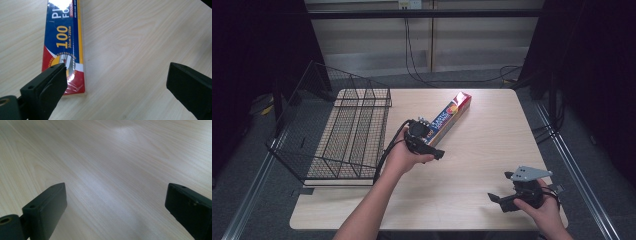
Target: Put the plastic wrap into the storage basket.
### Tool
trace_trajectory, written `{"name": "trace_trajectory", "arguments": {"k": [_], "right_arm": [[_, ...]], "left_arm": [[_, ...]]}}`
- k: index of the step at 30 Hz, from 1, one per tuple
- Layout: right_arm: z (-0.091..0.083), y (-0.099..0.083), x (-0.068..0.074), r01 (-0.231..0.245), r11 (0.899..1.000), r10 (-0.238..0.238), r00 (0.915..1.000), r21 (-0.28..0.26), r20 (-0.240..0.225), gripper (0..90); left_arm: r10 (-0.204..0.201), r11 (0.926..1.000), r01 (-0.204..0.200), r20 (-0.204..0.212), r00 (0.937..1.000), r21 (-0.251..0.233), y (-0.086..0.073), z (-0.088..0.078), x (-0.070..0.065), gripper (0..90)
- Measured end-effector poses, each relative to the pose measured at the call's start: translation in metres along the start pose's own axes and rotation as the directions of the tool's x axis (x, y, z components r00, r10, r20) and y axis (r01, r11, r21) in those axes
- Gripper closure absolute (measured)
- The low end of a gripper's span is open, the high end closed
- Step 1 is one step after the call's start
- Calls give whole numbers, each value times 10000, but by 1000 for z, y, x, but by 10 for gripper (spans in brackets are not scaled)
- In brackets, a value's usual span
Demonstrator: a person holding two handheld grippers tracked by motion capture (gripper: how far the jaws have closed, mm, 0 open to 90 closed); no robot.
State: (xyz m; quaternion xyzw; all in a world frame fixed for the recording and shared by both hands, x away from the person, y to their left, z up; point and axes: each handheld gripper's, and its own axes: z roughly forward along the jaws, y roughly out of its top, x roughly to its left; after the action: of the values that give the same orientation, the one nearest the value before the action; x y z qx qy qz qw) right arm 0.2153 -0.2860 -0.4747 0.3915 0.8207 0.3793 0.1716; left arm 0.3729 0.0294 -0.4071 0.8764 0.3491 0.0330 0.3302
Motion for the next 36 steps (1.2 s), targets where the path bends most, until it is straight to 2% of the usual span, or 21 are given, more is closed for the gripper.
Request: {"name": "trace_trajectory", "arguments": {"k": [3,4,8,10,15,21,23,29,30,31,33,36], "right_arm": [[0,0,0,11,10000,-11,10000,-24,27,39],[0,0,0,14,10000,-14,10000,1,69,39],[0,0,0,11,10000,-11,10000,8,13,39],[0,0,0,43,10000,-43,10000,-19,56,40],[0,0,0,106,9999,-106,9999,-48,-61,39],[0,1,0,129,9999,-129,9999,-20,-59,40],[1,0,0,170,9999,-170,9999,-1,-18,40],[1,0,0,201,9998,-201,9998,34,-16,41],[0,0,0,153,9999,-153,9999,12,4,41],[0,0,0,110,9999,-109,9999,-19,55,41],[0,0,-1,169,9998,-169,9998,-37,50,41],[0,0,-1,164,9999,-164,9999,13,34,41]], "left_arm": [[-245,9995,242,-156,9996,-195,5,4,1,34],[-108,9999,107,-144,9998,-103,7,5,3,34],[-187,9997,183,-219,9996,-146,13,9,5,37],[-112,9999,113,-309,9995,26,15,10,7,37],[-67,10000,67,-700,9975,0,24,13,11,54],[-401,9990,383,-890,9952,-215,32,18,18,58],[-303,9995,294,-857,9959,-109,34,18,20,65],[-507,9987,500,-856,9950,-105,39,26,26,83],[-636,9980,636,-768,9950,-28,40,26,27,86],[-688,9976,686,-858,9939,-54,41,27,27,88],[-671,9977,667,-779,9947,-69,42,29,29,99],[-846,9964,843,-721,9938,-63,42,31,32,115]]}}
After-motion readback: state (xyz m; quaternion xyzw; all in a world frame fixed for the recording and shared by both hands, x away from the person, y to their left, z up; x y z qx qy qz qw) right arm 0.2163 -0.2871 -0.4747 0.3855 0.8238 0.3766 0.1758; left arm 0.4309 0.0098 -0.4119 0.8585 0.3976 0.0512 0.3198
